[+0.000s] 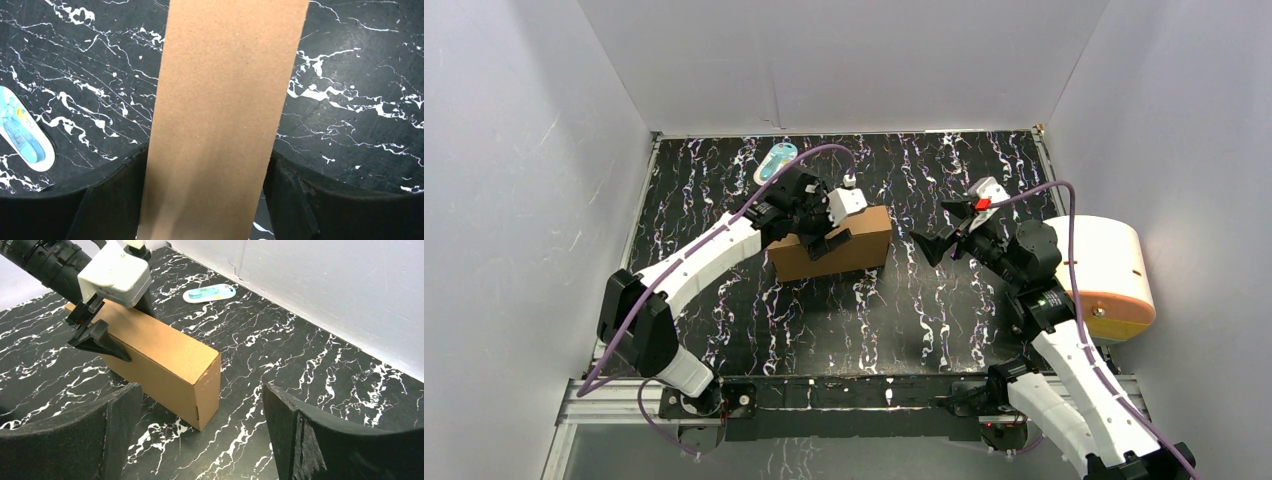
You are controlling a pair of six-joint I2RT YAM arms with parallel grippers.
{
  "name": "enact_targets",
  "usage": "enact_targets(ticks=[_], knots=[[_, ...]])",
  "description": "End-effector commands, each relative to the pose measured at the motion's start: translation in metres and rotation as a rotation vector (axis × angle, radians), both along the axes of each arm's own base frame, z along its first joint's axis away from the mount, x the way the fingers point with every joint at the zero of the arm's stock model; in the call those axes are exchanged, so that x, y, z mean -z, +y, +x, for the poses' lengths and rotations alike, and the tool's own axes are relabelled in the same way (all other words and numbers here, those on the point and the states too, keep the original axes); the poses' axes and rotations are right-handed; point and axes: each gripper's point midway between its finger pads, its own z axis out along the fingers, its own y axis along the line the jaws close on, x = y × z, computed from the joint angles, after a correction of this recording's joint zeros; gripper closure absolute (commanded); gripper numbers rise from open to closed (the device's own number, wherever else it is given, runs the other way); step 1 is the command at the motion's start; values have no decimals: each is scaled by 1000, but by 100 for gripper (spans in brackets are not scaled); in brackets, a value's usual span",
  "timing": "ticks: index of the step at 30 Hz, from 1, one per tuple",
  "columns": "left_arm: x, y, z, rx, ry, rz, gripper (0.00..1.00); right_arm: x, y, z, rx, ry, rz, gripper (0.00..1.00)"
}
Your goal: Fold the paper box
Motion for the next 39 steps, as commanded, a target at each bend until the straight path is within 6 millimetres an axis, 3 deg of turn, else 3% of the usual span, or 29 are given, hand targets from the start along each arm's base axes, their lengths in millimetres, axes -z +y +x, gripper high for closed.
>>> enact_targets(ticks=[1,7,13,16,18,21,24,27,31,39], knots=[[-26,-17,-7,92,-51,-14,32,-15,-2,-1,15,-88,-4,1],[-38,-25,9,94,-220,35,56,-22,-6,-3,35,-114,2,1],[-49,-26,33,51,-536,125,58,-33,-20,-6,106,-162,22,1],[-63,-36,33,58,-705,79,59,-41,-31,-6,171,-189,38,1],[-59,-37,28,78,-798,74,59,-44,-41,-5,223,-203,50,1],[-36,-37,19,130,-888,111,57,-48,-51,-5,279,-222,69,1],[-8,-35,8,141,-857,169,53,-51,-58,-7,316,-237,83,2],[16,-35,-18,165,-799,151,43,-52,-65,-7,348,-247,91,1],[33,-36,-43,175,-728,136,24,-50,-67,-4,368,-246,99,1],[71,-37,-76,207,-544,157,14,-51,-68,-4,369,-248,96,1]])
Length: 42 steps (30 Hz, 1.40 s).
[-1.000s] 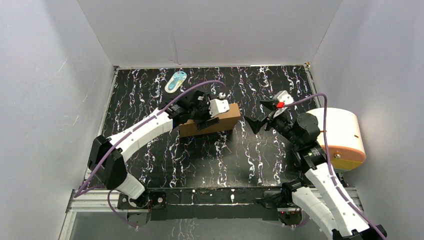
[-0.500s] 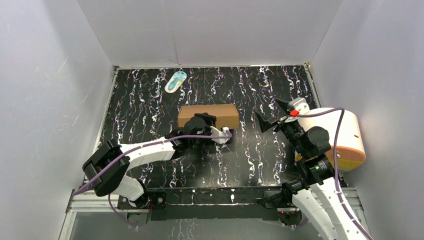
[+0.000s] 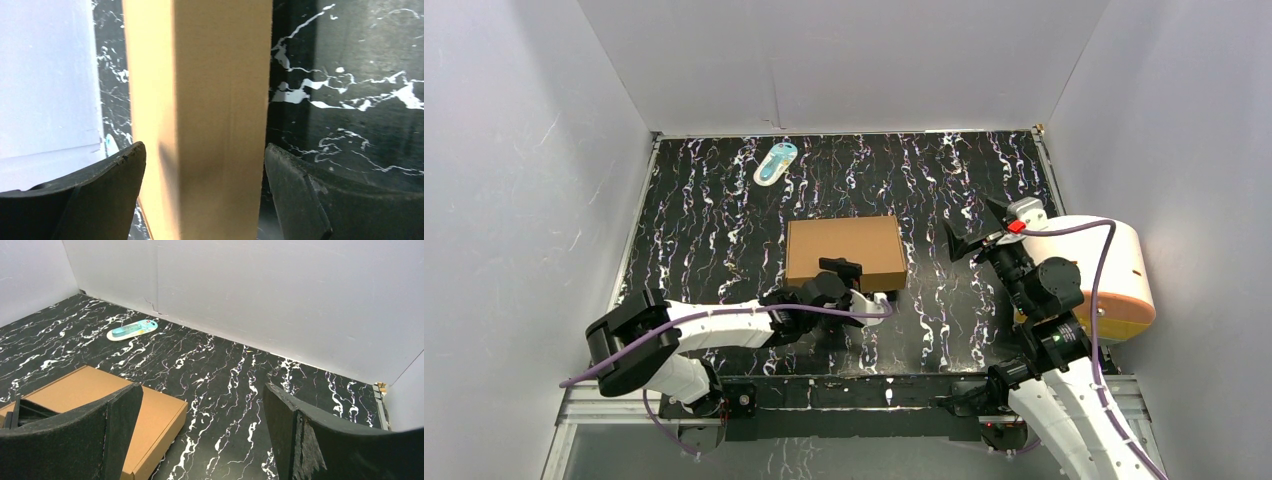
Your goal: Fold the paper box
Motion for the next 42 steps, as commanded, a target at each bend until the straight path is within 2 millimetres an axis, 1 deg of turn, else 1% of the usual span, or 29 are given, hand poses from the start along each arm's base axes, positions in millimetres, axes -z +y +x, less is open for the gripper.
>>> enact_targets(ticks=[1,4,7,10,12,15,18,20,23,24,27,29,32,37,39,42], knots=[[3,-1,-15,-33,102,-54,13,-25,-6,-3,25,-87,27,1],[11,-2,-21,-59,166,-75,12,-25,-6,-4,27,-85,26,1],[8,-4,-23,-118,224,-130,9,-25,-6,-4,26,-86,21,2],[-9,-10,-18,-192,258,-219,7,-23,-8,-3,36,-78,19,1],[-22,-9,-9,-241,266,-280,5,-22,-9,-1,47,-67,17,1],[-44,-1,12,-372,305,-406,2,-22,-10,0,54,-58,13,1],[-65,13,37,-521,386,-521,2,-21,-13,1,69,-54,8,2],[-78,25,52,-609,411,-616,2,-21,-16,1,89,-52,7,1],[-98,52,72,-726,441,-782,2,-21,-24,2,130,-45,6,1],[-102,70,80,-782,456,-830,2,-21,-26,3,142,-45,4,1],[-108,111,91,-921,488,-939,2,-19,-30,1,160,-48,8,1],[-113,134,93,-982,508,-1004,2,-19,-34,0,175,-55,8,1],[-118,169,90,-1064,528,-1119,2,-20,-44,-1,223,-62,14,1],[-117,233,69,-1221,526,-1272,2,-16,-63,-2,326,-59,31,2],[-122,251,57,-1255,464,-1305,2,-18,-71,-4,363,-57,27,2],[-141,266,36,-1255,355,-1343,2,-18,-82,-6,417,-52,36,1]])
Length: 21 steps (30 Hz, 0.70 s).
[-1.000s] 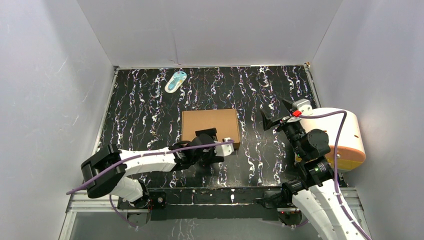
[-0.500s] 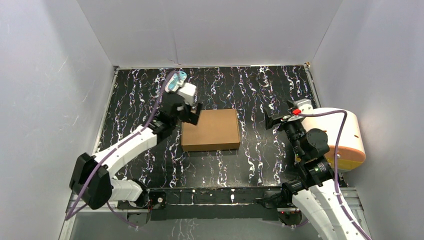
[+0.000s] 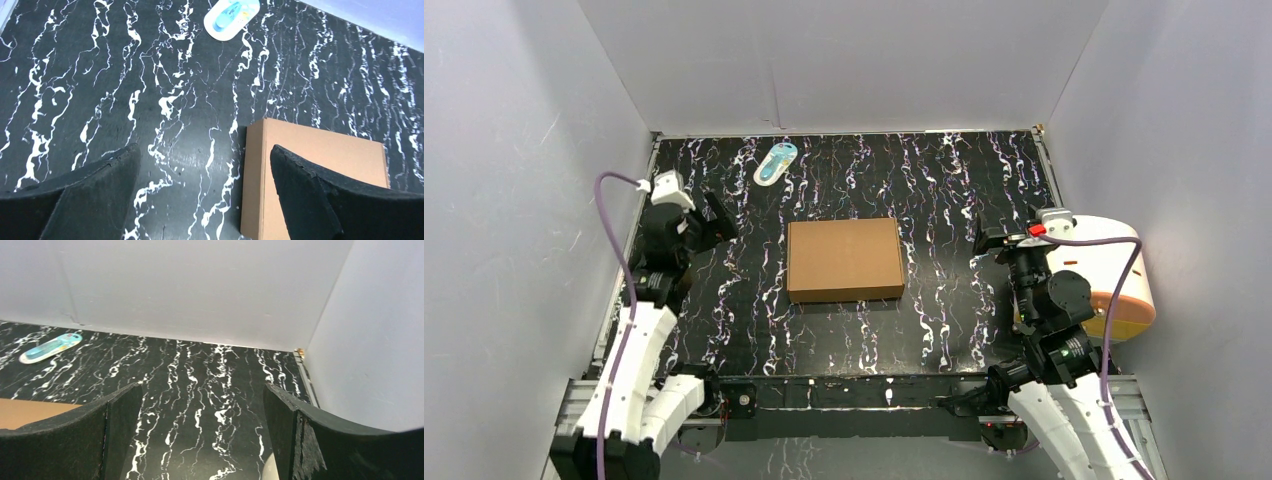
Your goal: Fold the paper box
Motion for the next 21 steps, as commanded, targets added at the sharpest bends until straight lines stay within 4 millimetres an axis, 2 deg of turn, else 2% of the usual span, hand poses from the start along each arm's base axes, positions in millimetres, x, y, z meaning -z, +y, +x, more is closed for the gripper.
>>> enact_targets(ticks=[1,6,11,13,17,21], knots=[[-24,10,-36,-49,-79,-20,2,-11,-25,-5,125,-34,22,1],[-74,21,-70,-45,-275,61,2,-6,-27,-4,138,-40,8,1],[-106,43,-90,-163,-361,77,3,-2,-25,-3,129,-38,10,1],[-115,48,-96,-192,-388,76,3,-2,-24,-3,128,-41,12,1],[-125,44,-104,-156,-435,86,3,2,-20,-2,108,-37,4,1],[-120,38,-105,-112,-448,99,3,3,-17,-1,92,-36,2,2]])
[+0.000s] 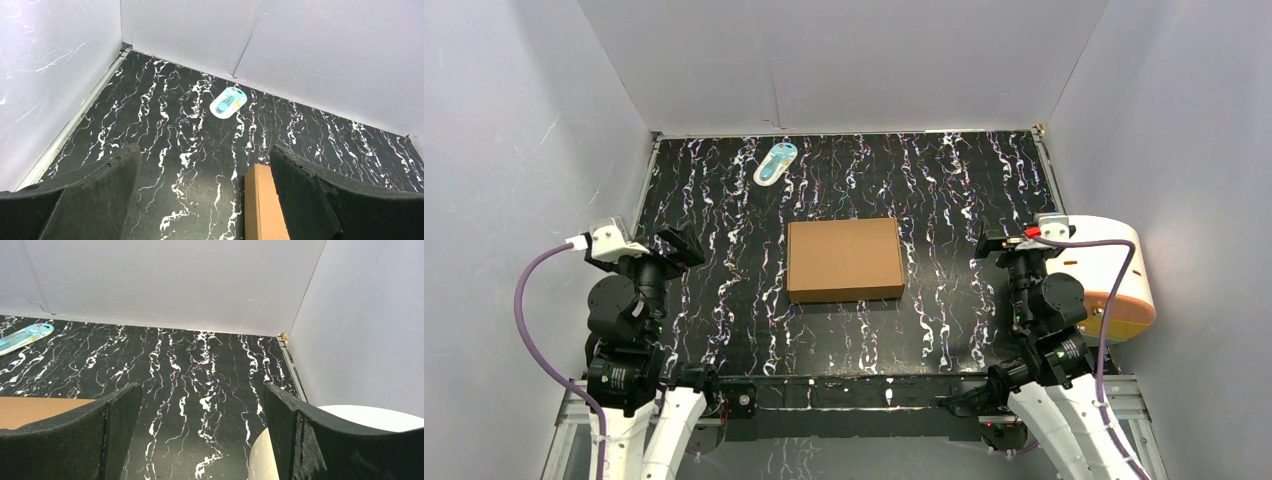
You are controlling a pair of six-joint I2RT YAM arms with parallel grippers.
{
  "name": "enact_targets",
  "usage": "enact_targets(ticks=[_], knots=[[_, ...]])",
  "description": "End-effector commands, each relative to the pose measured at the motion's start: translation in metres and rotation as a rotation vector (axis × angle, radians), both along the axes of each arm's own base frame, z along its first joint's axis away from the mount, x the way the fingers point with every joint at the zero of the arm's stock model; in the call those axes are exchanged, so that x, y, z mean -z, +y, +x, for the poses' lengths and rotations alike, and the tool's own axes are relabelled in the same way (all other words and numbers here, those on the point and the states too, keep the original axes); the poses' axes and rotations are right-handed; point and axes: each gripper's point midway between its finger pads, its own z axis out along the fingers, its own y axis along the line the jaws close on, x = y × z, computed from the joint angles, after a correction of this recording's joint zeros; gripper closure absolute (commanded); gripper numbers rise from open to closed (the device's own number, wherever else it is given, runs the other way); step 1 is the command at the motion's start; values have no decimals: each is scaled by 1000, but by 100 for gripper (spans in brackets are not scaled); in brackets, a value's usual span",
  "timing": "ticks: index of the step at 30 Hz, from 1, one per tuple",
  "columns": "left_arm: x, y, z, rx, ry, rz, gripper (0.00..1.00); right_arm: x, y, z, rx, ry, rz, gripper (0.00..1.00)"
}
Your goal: Fold the paper box
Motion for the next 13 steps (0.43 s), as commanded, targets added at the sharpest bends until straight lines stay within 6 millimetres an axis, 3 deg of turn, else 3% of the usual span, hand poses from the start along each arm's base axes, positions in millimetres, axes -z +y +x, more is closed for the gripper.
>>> enact_targets(ticks=[1,13], knots=[[-5,-3,-4,28,-34,36,3,-17,2,-1,-14,-68,15,1],[-4,-18,3,96,-55,-4,3,-20,3,-4,-21,-82,19,1]])
